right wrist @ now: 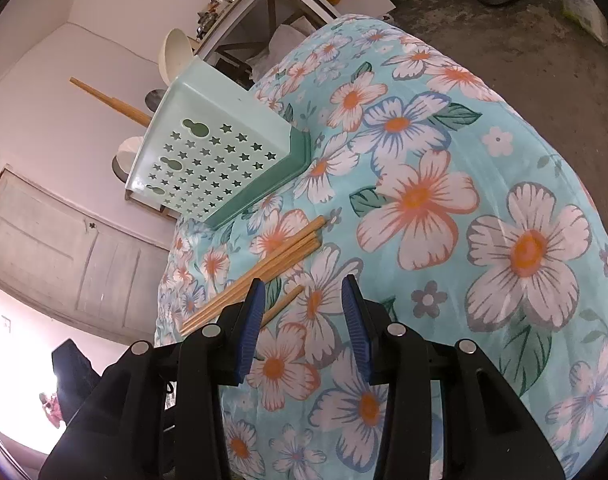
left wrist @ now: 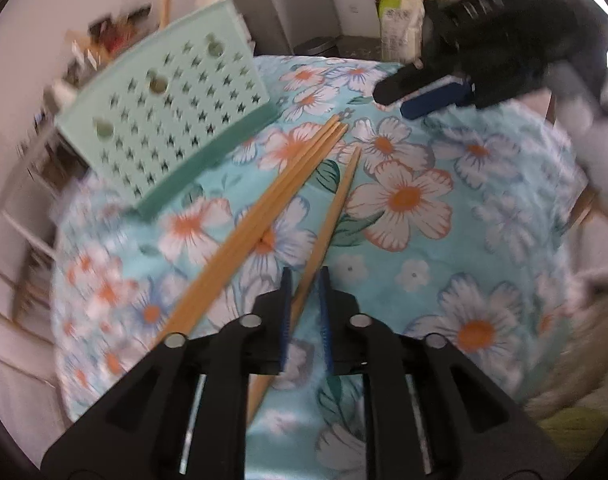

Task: Organize utensils
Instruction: 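Grasp one wooden chopstick from the pile with the left gripper, then grasp another chopstick with the right gripper while the left holds its chopstick upright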

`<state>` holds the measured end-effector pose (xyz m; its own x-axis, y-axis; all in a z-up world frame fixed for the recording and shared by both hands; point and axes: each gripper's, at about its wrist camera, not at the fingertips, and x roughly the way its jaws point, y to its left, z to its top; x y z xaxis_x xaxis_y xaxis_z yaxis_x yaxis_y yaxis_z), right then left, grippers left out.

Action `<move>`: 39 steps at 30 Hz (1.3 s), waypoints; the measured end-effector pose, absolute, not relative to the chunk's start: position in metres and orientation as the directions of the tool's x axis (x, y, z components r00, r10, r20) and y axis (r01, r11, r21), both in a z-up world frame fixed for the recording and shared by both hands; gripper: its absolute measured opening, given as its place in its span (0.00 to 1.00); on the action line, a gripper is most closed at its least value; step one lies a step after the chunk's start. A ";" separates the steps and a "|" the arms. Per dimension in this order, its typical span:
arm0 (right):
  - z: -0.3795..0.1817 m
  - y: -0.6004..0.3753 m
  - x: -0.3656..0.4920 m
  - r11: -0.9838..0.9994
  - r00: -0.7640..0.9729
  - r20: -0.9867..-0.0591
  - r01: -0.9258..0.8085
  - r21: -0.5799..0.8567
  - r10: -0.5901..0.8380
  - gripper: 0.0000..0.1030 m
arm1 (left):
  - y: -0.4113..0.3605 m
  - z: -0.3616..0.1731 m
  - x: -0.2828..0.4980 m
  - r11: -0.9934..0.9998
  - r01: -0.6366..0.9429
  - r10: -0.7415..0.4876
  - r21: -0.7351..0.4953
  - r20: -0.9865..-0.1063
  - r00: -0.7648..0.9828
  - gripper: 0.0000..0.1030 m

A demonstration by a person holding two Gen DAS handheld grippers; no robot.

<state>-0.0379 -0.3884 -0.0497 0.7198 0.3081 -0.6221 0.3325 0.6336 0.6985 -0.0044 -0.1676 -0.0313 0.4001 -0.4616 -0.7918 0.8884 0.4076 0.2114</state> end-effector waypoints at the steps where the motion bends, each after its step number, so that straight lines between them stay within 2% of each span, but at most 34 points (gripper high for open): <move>1: -0.050 -0.388 -0.038 0.631 0.719 -0.623 0.334 0.700 0.310 0.38 | -0.165 -0.029 -0.001 0.419 0.895 -0.480 0.154 -0.799 0.363 0.21; 2: -0.051 -0.388 -0.037 0.628 0.717 -0.623 0.337 0.702 0.312 0.38 | -0.164 -0.027 0.001 0.428 0.897 -0.495 0.114 -0.801 0.338 0.26; 5: -0.053 -0.388 -0.037 0.624 0.715 -0.625 0.342 0.703 0.312 0.38 | -0.166 -0.021 0.007 0.444 0.895 -0.525 0.048 -0.795 0.303 0.31; 16: -0.060 -0.399 -0.046 0.573 0.729 -0.601 0.353 0.740 0.327 0.38 | -0.220 -0.037 0.016 0.415 0.901 -0.452 0.126 -0.831 0.325 0.30; 19: -0.062 -0.402 -0.049 0.551 0.735 -0.589 0.355 0.755 0.334 0.38 | -0.226 -0.037 0.017 0.416 0.902 -0.451 0.116 -0.835 0.316 0.20; 20: -0.063 -0.402 -0.050 0.545 0.737 -0.586 0.355 0.760 0.337 0.38 | -0.228 -0.037 0.018 0.418 0.902 -0.453 0.108 -0.836 0.310 0.14; 23: -0.063 -0.401 -0.051 0.540 0.738 -0.583 0.355 0.764 0.341 0.38 | -0.229 -0.035 0.019 0.431 0.897 -0.457 0.099 -0.833 0.311 0.08; 28: -0.059 -0.401 -0.053 0.516 0.749 -0.558 0.340 0.786 0.357 0.38 | -0.220 -0.024 0.031 0.482 0.876 -0.495 -0.010 -0.828 0.263 0.05; 34: -0.057 -0.401 -0.040 0.436 0.765 -0.495 0.312 0.844 0.412 0.38 | -0.177 0.000 0.054 0.556 0.801 -0.608 -0.223 -0.765 0.210 0.05; 39: -0.074 -0.405 -0.019 0.321 0.759 -0.473 0.357 0.877 0.448 0.38 | -0.133 0.001 0.065 0.627 0.723 -0.636 -0.290 -0.726 0.261 0.05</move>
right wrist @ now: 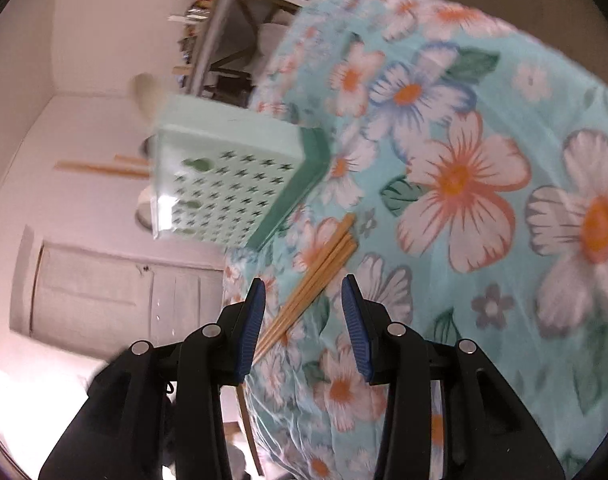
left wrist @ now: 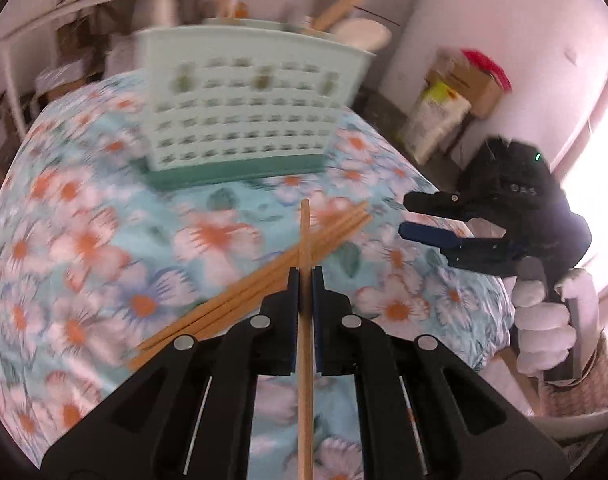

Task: Organize utensils
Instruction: 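Grasp another chopstick with the right gripper while the left holds its chopstick upright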

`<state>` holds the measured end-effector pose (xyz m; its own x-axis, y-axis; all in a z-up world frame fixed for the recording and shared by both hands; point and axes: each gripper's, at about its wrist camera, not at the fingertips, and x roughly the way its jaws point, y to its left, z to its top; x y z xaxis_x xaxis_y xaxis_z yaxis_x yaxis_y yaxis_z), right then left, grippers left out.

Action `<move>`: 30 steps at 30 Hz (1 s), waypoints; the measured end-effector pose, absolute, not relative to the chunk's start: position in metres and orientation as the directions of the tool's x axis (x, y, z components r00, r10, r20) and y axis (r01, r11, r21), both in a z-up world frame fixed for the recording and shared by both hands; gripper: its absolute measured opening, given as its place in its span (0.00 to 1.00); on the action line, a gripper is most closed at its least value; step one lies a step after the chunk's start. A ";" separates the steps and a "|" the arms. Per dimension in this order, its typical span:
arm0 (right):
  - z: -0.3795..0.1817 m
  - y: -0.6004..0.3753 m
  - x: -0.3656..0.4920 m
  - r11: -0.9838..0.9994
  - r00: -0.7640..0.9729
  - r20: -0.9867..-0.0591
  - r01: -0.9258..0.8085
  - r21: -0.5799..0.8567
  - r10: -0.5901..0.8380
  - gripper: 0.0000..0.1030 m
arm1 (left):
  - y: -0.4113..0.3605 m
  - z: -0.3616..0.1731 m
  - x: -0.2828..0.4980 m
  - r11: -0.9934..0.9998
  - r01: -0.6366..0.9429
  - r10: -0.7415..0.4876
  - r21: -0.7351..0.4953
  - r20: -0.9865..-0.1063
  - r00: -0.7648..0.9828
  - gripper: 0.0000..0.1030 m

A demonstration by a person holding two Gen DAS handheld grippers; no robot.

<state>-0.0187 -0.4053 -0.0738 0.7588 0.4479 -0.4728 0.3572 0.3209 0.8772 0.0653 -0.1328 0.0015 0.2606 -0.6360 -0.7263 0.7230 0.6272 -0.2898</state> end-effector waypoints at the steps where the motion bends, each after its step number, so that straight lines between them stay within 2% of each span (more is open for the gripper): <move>1: -0.081 -0.406 -0.014 0.297 0.752 -0.479 0.380 0.876 0.453 0.38 | -0.126 -0.001 0.068 0.640 0.707 -0.635 -0.302 -0.726 0.265 0.05; 3: -0.093 -0.407 -0.006 0.256 0.745 -0.482 0.408 0.876 0.461 0.35 | -0.110 -0.006 0.074 0.671 0.664 -0.630 -0.329 -0.726 0.277 0.05; 4: -0.096 -0.407 -0.003 0.243 0.746 -0.481 0.415 0.877 0.460 0.29 | -0.102 -0.008 0.076 0.684 0.647 -0.626 -0.337 -0.726 0.284 0.05; 12: -0.102 -0.403 0.020 0.223 0.741 -0.504 0.453 0.863 0.443 0.17 | -0.081 -0.014 0.087 0.711 0.595 -0.635 -0.374 -0.705 0.317 0.05; 14: -0.104 -0.404 0.020 0.217 0.742 -0.509 0.463 0.860 0.436 0.10 | -0.080 -0.013 0.086 0.708 0.598 -0.641 -0.376 -0.697 0.320 0.05; 24: -0.088 -0.408 0.010 0.285 0.739 -0.515 0.430 0.857 0.434 0.10 | -0.072 -0.009 0.087 0.720 0.583 -0.639 -0.378 -0.688 0.343 0.05; 26: -0.079 -0.416 0.004 0.336 0.732 -0.559 0.452 0.826 0.389 0.12 | -0.071 -0.010 0.089 0.724 0.579 -0.635 -0.375 -0.692 0.345 0.05; 30: -0.062 -0.437 -0.009 0.436 0.703 -0.678 0.552 0.711 0.215 0.16 | -0.073 -0.013 0.091 0.726 0.574 -0.631 -0.378 -0.698 0.338 0.05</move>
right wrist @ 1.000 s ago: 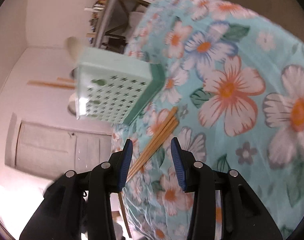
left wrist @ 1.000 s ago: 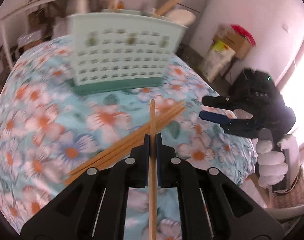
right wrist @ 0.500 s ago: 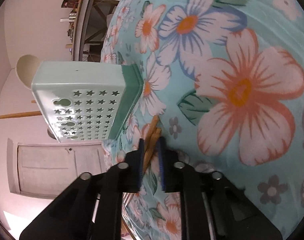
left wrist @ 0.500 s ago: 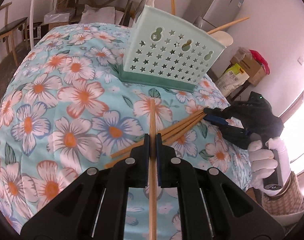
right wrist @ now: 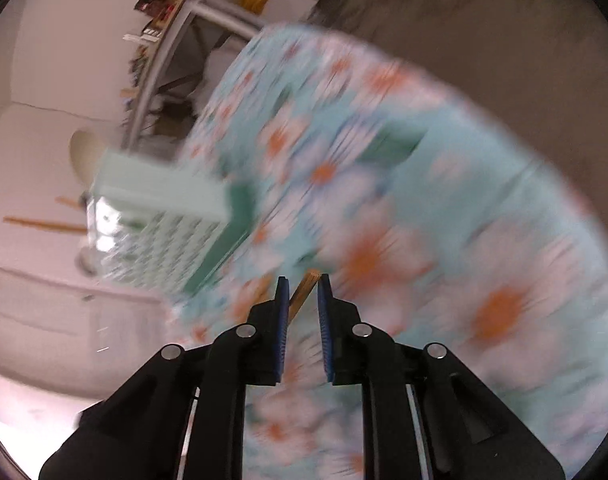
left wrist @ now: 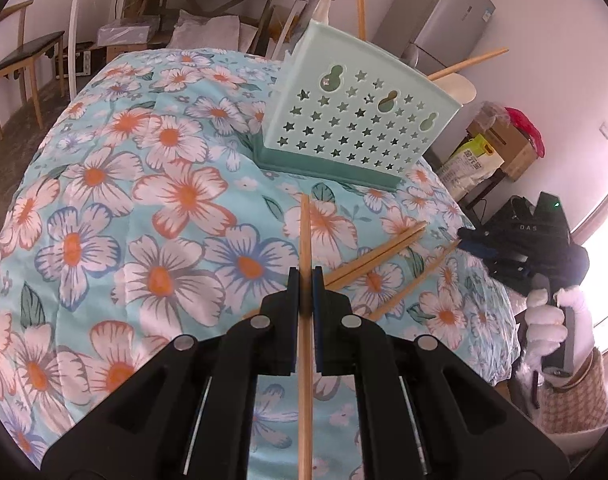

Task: Organize utensils
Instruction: 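Grasp another chopstick with the right gripper while the left holds its chopstick upright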

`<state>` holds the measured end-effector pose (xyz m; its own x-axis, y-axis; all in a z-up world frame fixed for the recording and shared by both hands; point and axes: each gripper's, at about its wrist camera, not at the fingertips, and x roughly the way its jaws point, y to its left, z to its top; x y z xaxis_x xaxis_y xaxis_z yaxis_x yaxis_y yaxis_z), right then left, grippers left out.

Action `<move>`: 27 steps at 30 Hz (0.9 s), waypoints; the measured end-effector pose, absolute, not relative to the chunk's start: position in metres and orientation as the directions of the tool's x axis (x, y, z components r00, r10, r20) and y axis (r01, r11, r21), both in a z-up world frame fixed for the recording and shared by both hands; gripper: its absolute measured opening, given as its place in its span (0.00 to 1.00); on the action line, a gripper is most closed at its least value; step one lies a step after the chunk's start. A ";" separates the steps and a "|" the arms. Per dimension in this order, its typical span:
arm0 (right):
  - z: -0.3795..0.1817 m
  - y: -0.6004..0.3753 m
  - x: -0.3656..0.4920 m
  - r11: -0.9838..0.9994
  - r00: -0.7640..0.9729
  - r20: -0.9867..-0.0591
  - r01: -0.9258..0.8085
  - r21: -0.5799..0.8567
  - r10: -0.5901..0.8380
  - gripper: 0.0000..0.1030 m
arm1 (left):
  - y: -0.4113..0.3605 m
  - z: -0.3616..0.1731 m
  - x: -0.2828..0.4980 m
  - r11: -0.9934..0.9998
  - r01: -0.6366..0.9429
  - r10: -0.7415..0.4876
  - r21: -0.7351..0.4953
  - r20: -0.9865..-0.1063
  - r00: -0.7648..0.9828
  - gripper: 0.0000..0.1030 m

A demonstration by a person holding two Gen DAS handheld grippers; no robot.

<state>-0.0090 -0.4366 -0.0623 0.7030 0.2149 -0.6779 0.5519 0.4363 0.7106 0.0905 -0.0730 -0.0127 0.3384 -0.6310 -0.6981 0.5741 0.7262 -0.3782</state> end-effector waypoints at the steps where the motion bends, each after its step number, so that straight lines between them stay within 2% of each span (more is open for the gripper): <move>1: -0.061 -0.441 -0.008 0.436 0.702 -0.683 0.561 0.704 0.200 0.17 | -0.075 -0.013 0.090 0.724 0.577 -0.631 -0.378 -0.700 0.334 0.05; 7: -0.067 -0.441 0.018 0.482 0.660 -0.727 0.583 0.654 0.189 0.18 | -0.078 -0.013 0.087 0.721 0.583 -0.632 -0.375 -0.701 0.331 0.05; 12: -0.065 -0.431 0.041 0.554 0.641 -0.758 0.590 0.588 0.122 0.18 | -0.074 -0.012 0.088 0.730 0.572 -0.626 -0.375 -0.703 0.338 0.05; 16: -0.059 -0.422 0.051 0.700 0.603 -0.795 0.542 0.464 0.060 0.18 | -0.072 -0.012 0.090 0.732 0.565 -0.626 -0.381 -0.702 0.338 0.05; 20: -0.048 -0.399 0.062 0.859 0.542 -0.840 0.431 0.276 -0.002 0.18 | -0.073 -0.011 0.089 0.728 0.571 -0.629 -0.380 -0.701 0.336 0.05; 22: -0.045 -0.386 0.062 0.898 0.523 -0.852 0.376 0.228 -0.003 0.18 | -0.075 -0.012 0.087 0.724 0.575 -0.630 -0.380 -0.704 0.329 0.05; 27: -0.049 -0.374 0.043 0.907 0.517 -0.855 0.335 0.257 0.052 0.18 | -0.083 -0.017 0.082 0.708 0.593 -0.633 -0.384 -0.717 0.291 0.05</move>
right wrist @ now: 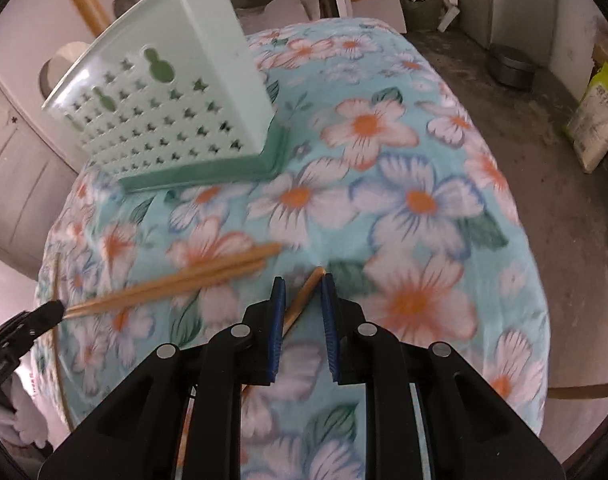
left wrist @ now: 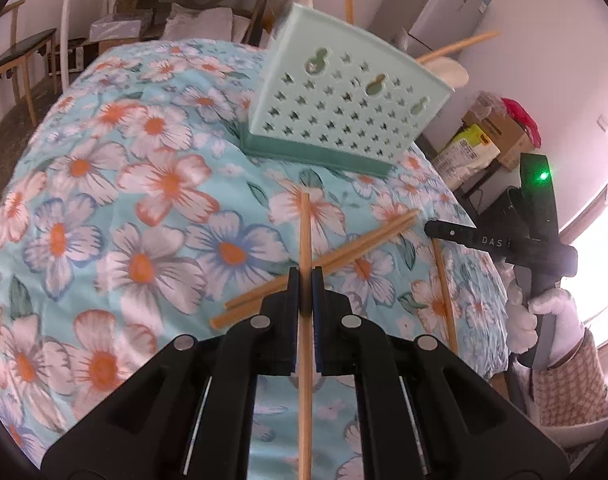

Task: Organize utensils
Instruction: 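Grasp another chopstick with the right gripper while the left holds its chopstick upright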

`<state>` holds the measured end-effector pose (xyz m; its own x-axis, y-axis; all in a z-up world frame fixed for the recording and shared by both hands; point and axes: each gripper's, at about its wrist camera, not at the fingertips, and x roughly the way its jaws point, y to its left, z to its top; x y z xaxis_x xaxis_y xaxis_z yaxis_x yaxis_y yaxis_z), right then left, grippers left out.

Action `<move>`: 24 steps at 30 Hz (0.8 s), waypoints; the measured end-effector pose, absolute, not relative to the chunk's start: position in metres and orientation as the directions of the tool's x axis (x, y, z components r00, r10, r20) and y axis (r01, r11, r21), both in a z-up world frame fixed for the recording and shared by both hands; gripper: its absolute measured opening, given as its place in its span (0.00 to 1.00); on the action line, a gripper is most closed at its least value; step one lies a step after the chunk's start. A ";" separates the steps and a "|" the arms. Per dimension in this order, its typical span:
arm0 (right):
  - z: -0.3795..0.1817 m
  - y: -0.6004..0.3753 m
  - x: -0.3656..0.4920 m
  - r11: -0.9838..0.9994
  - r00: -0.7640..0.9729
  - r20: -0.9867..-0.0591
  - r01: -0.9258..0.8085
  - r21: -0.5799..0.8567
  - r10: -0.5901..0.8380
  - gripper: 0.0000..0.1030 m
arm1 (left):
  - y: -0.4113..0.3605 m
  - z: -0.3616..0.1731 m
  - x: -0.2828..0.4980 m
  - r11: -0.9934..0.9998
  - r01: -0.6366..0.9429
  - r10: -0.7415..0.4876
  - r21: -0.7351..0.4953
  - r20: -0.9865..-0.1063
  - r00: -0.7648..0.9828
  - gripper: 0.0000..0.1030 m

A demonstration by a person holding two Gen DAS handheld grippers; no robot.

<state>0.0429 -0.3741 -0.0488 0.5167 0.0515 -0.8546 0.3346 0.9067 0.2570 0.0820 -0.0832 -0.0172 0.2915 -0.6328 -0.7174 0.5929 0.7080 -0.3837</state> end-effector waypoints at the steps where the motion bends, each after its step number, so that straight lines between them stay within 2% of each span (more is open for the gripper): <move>1: -0.049 -0.375 0.039 0.897 0.522 -0.850 0.337 0.285 0.074 0.18 | -0.085 -0.019 0.081 0.706 0.595 -0.632 -0.385 -0.721 0.283 0.05; 11: -0.056 -0.375 0.034 0.854 0.541 -0.828 0.354 0.380 0.144 0.18 | -0.124 -0.038 0.068 0.679 0.650 -0.590 -0.341 -0.781 0.207 0.05; 24: -0.061 -0.389 0.029 0.804 0.568 -0.792 0.351 0.480 0.225 0.18 | -0.152 -0.038 0.088 0.700 0.649 -0.522 -0.298 -0.834 0.179 0.07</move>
